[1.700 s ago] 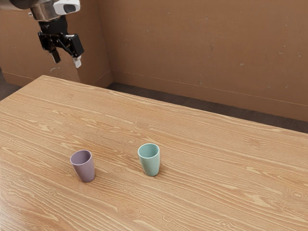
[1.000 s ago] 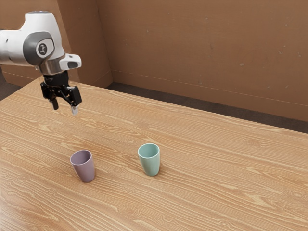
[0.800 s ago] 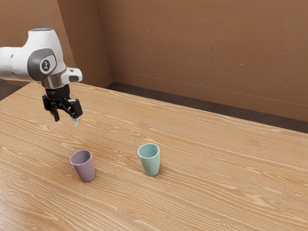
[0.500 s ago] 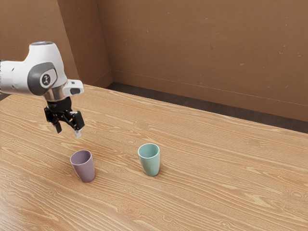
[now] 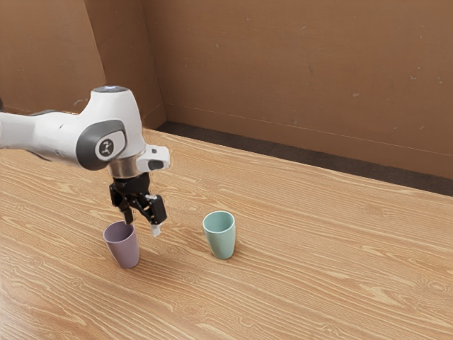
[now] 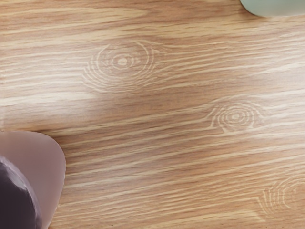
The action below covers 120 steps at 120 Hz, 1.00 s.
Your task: Place the left cup onto the right cup
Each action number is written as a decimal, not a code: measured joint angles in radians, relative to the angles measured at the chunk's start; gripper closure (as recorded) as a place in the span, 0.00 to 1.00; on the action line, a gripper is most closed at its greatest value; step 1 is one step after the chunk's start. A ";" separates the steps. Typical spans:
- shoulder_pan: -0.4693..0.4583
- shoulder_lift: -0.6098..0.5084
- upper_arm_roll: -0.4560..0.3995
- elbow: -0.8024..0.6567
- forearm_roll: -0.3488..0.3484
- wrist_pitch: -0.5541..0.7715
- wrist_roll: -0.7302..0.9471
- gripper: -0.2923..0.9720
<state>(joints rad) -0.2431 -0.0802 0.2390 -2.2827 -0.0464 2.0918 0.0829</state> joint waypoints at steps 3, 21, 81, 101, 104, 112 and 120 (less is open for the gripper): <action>0.018 -0.009 0.000 -0.014 -0.001 0.005 -0.003 0.25; 0.057 -0.038 0.000 -0.052 -0.003 0.026 -0.017 0.25; 0.081 0.016 -0.001 -0.061 -0.004 0.086 -0.047 0.25; 0.082 0.035 -0.016 -0.059 -0.003 0.131 -0.052 0.25; 0.080 0.037 -0.018 -0.058 -0.003 0.138 -0.052 0.25; 0.074 0.043 -0.020 -0.057 -0.003 0.154 -0.054 0.25; 0.070 0.055 -0.021 -0.056 -0.002 0.171 -0.055 0.25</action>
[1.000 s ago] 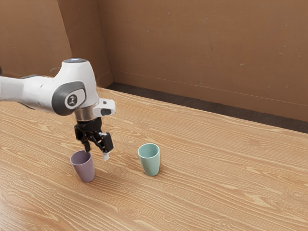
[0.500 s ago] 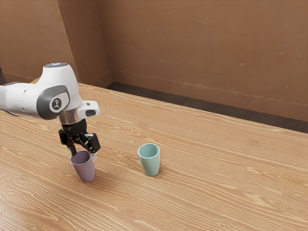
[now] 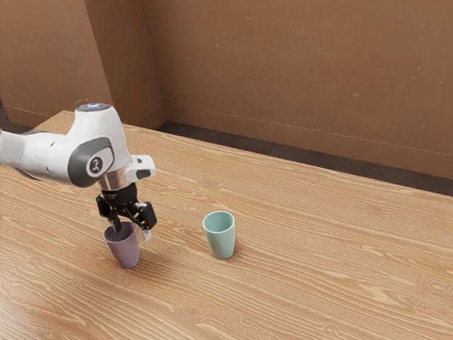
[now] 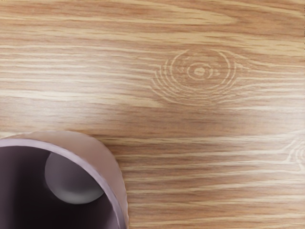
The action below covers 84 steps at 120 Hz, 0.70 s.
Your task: Place the left cup onto the right cup
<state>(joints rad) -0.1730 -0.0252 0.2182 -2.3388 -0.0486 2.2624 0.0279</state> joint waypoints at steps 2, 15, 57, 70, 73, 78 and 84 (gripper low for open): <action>-0.001 0.003 0.000 0.000 0.000 0.004 0.000 0.25; -0.004 0.022 0.000 0.001 0.000 0.022 -0.002 0.25; -0.001 0.055 0.000 -0.002 -0.002 0.043 -0.008 0.26; 0.010 0.058 0.001 -0.005 -0.002 0.045 -0.009 0.27; 0.013 0.058 0.001 -0.005 -0.002 0.044 -0.009 0.27; 0.018 0.059 0.001 -0.005 -0.002 0.044 -0.009 0.27; 0.022 0.059 0.001 -0.005 -0.002 0.044 -0.010 0.28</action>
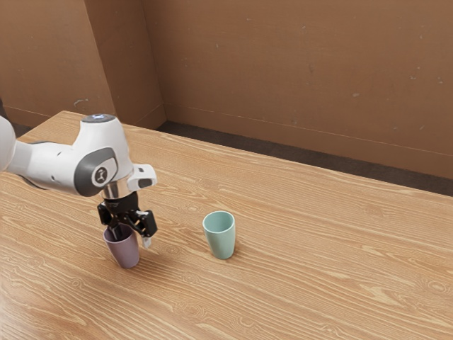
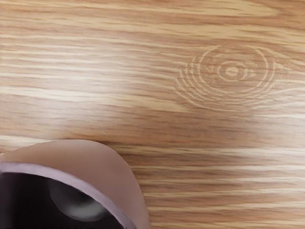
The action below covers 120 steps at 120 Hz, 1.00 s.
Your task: Place the left cup onto the right cup
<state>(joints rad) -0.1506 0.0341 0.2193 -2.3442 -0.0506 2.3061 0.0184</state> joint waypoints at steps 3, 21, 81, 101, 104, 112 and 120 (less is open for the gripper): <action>0.001 0.000 0.000 0.000 0.000 0.000 0.000 0.28; 0.003 0.001 0.000 -0.002 0.000 -0.001 -0.001 0.33; -0.008 0.009 0.001 -0.015 0.000 0.001 -0.008 0.55; -0.004 0.016 0.002 -0.015 0.000 0.002 -0.013 0.59; -0.004 0.016 0.002 -0.015 0.000 0.002 -0.014 0.60; -0.005 0.017 0.002 -0.015 0.000 0.002 -0.015 0.63; -0.005 0.017 0.002 -0.015 0.000 0.002 -0.017 0.67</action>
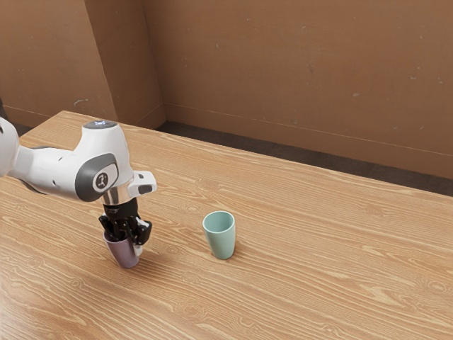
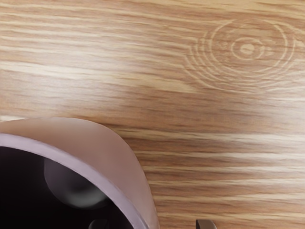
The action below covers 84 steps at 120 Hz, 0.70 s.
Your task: Place the left cup onto the right cup
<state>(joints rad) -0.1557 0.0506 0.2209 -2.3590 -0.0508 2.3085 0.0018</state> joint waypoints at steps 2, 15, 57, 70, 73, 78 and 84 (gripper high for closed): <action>0.000 0.000 0.000 0.000 0.000 0.000 0.000 0.69; -0.001 0.000 0.000 0.000 0.001 0.001 -0.003 0.76; 0.001 0.000 0.002 0.000 0.013 0.002 -0.023 0.84; 0.001 0.000 0.002 0.000 0.016 0.003 -0.030 0.84; 0.001 0.000 0.002 0.000 0.016 0.002 -0.032 0.84; 0.002 -0.002 0.002 0.000 0.018 0.002 -0.035 0.85; 0.002 -0.004 0.003 0.001 0.021 0.001 -0.038 0.85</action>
<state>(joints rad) -0.1538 0.0465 0.2236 -2.3583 -0.0300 2.3100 -0.0364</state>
